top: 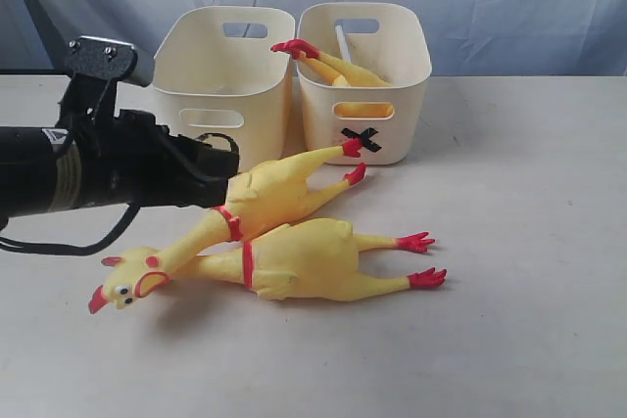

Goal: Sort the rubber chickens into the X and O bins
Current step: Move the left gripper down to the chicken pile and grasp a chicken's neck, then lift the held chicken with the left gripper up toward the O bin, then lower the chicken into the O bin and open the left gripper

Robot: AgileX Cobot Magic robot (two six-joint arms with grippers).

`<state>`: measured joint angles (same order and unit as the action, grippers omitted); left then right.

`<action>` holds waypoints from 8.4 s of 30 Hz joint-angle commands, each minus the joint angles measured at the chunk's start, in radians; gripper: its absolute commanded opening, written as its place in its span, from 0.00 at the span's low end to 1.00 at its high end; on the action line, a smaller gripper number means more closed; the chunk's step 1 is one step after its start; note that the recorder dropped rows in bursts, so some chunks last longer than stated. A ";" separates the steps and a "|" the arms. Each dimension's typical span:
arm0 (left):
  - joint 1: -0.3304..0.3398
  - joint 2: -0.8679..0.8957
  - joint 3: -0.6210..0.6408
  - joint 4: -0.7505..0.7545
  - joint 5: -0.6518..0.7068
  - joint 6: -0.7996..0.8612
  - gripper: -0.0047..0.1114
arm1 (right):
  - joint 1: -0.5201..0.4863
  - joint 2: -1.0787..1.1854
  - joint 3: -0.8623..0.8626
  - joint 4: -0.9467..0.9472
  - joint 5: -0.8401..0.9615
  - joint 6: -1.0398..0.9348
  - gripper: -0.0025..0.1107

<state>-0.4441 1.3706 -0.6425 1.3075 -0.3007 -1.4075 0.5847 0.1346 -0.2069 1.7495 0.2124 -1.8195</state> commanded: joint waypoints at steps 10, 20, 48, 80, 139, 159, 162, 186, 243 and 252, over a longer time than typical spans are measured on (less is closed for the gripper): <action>-0.075 -0.001 -0.011 -0.786 0.498 0.772 0.37 | -0.005 -0.004 0.004 -0.005 0.002 -0.001 0.01; -0.077 -0.046 -0.082 -1.454 0.688 1.499 0.37 | -0.005 -0.004 0.004 -0.005 0.002 -0.001 0.01; -0.077 0.176 -0.252 -1.425 0.896 1.761 0.54 | -0.005 -0.004 0.004 -0.005 0.009 -0.001 0.01; -0.054 0.340 -0.287 -1.357 0.912 1.762 0.45 | -0.005 -0.004 0.004 -0.005 0.011 -0.001 0.01; -0.056 -0.149 -0.450 -1.110 1.218 1.477 0.12 | -0.005 -0.004 0.004 -0.005 0.023 0.000 0.01; -0.016 0.259 -0.910 -0.804 1.419 1.333 0.12 | -0.005 -0.004 0.004 -0.005 0.020 0.000 0.01; 0.010 0.301 -0.961 -0.826 1.432 1.333 0.12 | -0.005 -0.004 0.004 -0.005 0.020 0.000 0.01; 0.025 0.546 -1.092 -0.865 1.497 1.391 0.12 | -0.005 -0.004 0.004 -0.005 0.025 0.000 0.01; 0.033 0.559 -1.214 -0.938 1.476 1.438 0.35 | -0.005 -0.004 0.004 -0.005 0.026 0.000 0.01; 0.033 0.517 -1.244 -1.091 1.466 1.569 0.35 | -0.005 -0.004 0.004 -0.005 0.021 0.000 0.01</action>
<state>-0.4157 1.9121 -1.8792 0.2615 1.1681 0.1225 0.5847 0.1346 -0.2069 1.7481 0.2371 -1.8177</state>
